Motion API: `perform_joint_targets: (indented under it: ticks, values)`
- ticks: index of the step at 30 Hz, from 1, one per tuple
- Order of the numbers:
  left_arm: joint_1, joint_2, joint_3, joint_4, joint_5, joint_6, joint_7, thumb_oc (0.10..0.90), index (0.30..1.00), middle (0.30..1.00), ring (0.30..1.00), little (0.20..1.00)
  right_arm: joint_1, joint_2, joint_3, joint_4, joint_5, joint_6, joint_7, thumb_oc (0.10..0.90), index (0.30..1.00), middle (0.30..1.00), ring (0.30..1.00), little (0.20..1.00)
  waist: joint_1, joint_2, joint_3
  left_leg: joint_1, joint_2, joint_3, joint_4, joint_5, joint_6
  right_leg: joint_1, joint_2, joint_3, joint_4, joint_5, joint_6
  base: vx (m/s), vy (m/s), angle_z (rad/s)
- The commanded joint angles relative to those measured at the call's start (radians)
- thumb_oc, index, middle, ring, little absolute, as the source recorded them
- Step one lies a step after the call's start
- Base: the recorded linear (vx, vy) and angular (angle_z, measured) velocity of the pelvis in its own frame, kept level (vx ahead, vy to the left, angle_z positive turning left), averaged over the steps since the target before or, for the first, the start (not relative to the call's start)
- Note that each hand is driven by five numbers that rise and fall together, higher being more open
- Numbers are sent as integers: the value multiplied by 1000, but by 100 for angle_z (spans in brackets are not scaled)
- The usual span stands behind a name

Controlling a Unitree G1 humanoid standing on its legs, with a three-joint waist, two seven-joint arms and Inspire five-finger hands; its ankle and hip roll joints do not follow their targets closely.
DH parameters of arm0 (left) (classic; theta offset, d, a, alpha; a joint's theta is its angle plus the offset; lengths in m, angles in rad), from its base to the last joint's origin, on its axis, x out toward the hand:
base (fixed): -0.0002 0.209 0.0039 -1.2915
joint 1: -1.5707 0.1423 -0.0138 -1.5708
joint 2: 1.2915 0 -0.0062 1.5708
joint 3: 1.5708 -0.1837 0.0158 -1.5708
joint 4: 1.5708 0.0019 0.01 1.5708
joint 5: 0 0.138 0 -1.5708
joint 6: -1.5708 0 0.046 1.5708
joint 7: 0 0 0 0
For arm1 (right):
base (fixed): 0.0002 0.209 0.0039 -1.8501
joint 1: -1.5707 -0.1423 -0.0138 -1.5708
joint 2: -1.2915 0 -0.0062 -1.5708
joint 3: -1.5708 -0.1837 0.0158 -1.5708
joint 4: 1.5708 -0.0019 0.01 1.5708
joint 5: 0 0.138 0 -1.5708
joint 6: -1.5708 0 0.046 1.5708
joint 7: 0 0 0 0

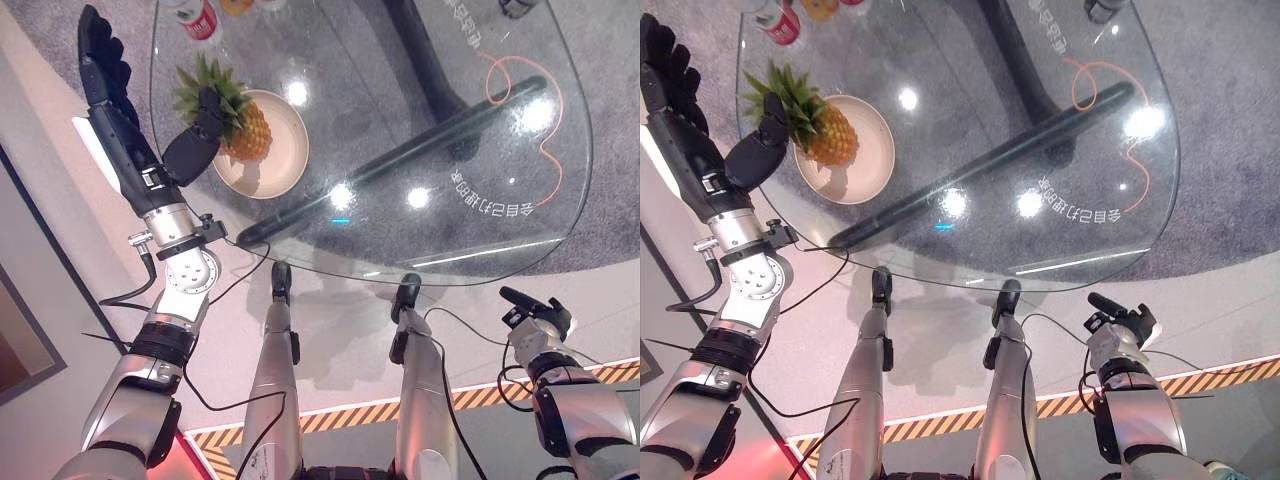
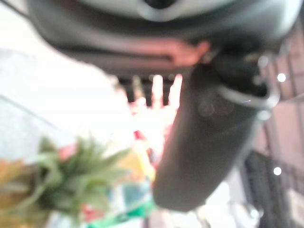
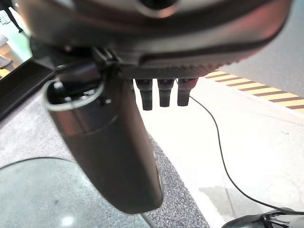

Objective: Pick up the fruit to the plate

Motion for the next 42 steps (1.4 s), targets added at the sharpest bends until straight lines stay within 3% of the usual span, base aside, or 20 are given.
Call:
perform_joint_targets:
  ticks: [1,9,16,21,25,26,32,38,42]
  values:
    - [-40,40,86,-106,-10,-102,-28,800,900,900,900,900,89,-22,-33,18,-22,-31,-24,800,900,900,900,900,32,-32,-22,70,-31,51,60,-126,33,99,5,-47,-102,32,-1,0,0,0]
    - [10,41,91,-142,-47,-78,-90,800,900,900,900,900,160,11,-41,19,-68,-17,-12,800,900,900,900,900,36,-31,-42,215,-28,64,12,-128,32,242,-7,-41,-150,34,1,24,12,1]
    - [114,22,120,-207,-190,-22,-230,800,900,900,900,900,297,40,-46,13,-167,-43,63,800,900,900,900,900,36,-26,-130,326,-15,73,-68,-111,28,361,-8,-43,-219,42,7,92,22,-2]
    - [248,-35,172,-162,-337,91,-373,800,900,900,900,900,407,95,-39,-11,-293,-71,145,800,900,900,900,900,34,-15,-226,434,-5,76,-153,-82,23,472,-7,-55,-290,60,16,188,29,3]
    - [343,-66,204,-58,-336,128,-429,800,900,900,900,900,478,128,-21,-34,-363,-73,237,800,900,900,900,900,26,-12,-285,489,6,85,-183,-68,19,527,-6,-63,-315,65,15,179,37,-1]
    - [395,-90,207,10,-338,164,-462,800,900,900,900,900,520,138,-10,-40,-426,-56,288,800,900,900,900,900,22,-8,-319,524,11,93,-205,-60,17,560,-6,-69,-331,68,15,280,63,-6]
    - [526,-166,190,264,-287,221,-550,800,900,900,900,900,592,158,-4,-15,-513,-20,355,800,900,900,900,900,22,8,-396,592,16,100,-223,-69,15,634,-5,-88,-345,56,14,202,46,-1]
    - [552,-177,190,458,-231,282,-626,800,900,900,900,900,594,159,26,11,-603,17,397,800,900,900,900,900,12,13,-416,631,19,107,-223,-81,16,668,0,-84,-340,40,10,93,24,8]
    - [560,-175,161,594,-182,362,-705,800,900,900,900,900,584,158,50,35,-632,45,427,800,900,900,900,900,3,15,-428,656,19,111,-223,-89,17,687,2,-79,-339,31,9,68,19,0]
